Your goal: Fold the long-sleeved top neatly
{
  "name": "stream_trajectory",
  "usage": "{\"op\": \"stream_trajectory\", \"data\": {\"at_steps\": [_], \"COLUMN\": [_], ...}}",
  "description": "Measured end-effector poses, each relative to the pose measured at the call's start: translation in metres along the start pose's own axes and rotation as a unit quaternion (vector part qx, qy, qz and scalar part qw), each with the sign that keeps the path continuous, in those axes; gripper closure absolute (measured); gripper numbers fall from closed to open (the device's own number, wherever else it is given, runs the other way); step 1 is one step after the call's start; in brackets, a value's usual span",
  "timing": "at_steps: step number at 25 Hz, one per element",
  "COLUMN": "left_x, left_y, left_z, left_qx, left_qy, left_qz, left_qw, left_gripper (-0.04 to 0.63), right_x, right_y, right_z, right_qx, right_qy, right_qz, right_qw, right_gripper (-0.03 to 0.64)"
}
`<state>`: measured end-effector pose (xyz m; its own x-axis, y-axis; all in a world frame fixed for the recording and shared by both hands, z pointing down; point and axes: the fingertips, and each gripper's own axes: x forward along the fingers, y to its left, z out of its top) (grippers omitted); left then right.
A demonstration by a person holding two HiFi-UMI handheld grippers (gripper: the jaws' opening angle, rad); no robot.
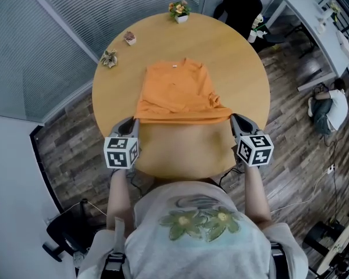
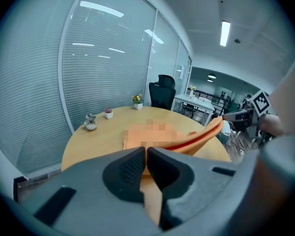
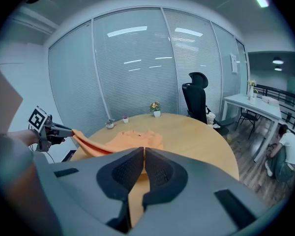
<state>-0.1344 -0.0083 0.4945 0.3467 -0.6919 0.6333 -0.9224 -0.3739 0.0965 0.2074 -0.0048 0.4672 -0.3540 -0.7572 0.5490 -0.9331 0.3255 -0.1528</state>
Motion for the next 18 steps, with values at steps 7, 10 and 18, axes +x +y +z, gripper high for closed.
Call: {"op": "stream_trajectory", "data": {"at_steps": [7, 10, 18], "left_x": [0.057, 0.087, 0.159], "left_y": [0.034, 0.054, 0.089], "left_z": [0.054, 0.072, 0.081], "left_qx": [-0.023, -0.030, -0.037], "left_qy": [0.001, 0.007, 0.059], "left_qz": [0.000, 0.008, 0.013], "left_qw": [0.9997, 0.9995, 0.9975], "left_gripper": [0.578, 0.578, 0.578], "right_x": [0.068, 0.105, 0.189], "right_y": [-0.026, -0.036, -0.065], "right_z": [0.061, 0.079, 0.087], "right_qx": [-0.011, -0.010, -0.007], "right_qy": [-0.004, 0.003, 0.045], "right_qz": [0.002, -0.002, -0.007], "right_qw": [1.000, 1.000, 0.999], "right_gripper": [0.594, 0.594, 0.594]}}
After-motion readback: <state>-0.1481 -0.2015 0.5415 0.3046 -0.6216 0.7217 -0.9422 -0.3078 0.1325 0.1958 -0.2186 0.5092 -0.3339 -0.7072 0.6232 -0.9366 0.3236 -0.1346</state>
